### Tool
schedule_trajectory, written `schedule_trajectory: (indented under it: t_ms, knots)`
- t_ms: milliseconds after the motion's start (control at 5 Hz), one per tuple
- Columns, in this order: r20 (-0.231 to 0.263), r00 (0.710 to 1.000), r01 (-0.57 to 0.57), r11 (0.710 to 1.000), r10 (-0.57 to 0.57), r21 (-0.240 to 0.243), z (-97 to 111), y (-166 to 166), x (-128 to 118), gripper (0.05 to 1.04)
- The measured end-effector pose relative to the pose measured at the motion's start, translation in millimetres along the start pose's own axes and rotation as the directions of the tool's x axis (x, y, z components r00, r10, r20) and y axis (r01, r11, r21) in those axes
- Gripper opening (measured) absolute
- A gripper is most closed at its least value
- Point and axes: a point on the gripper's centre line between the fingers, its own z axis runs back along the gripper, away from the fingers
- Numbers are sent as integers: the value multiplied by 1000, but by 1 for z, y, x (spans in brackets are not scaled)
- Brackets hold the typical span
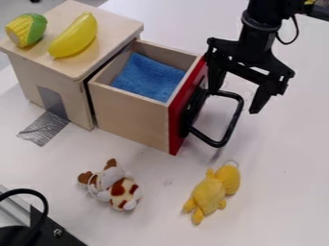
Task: Push drawer back in
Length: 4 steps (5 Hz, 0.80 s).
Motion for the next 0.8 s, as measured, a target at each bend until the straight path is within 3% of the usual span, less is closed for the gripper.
schedule_trajectory:
  t_ms: [200, 600, 800]
  knots:
    - [-37, 999, 4, 1000, -4, 7, -11, -1, -5, 997]
    - [-14, 1000, 6, 1000, -6, -22, -31, -11, -10, 994]
    - [-49, 999, 20, 1000, -20, -11, -46, -17, -17, 950]
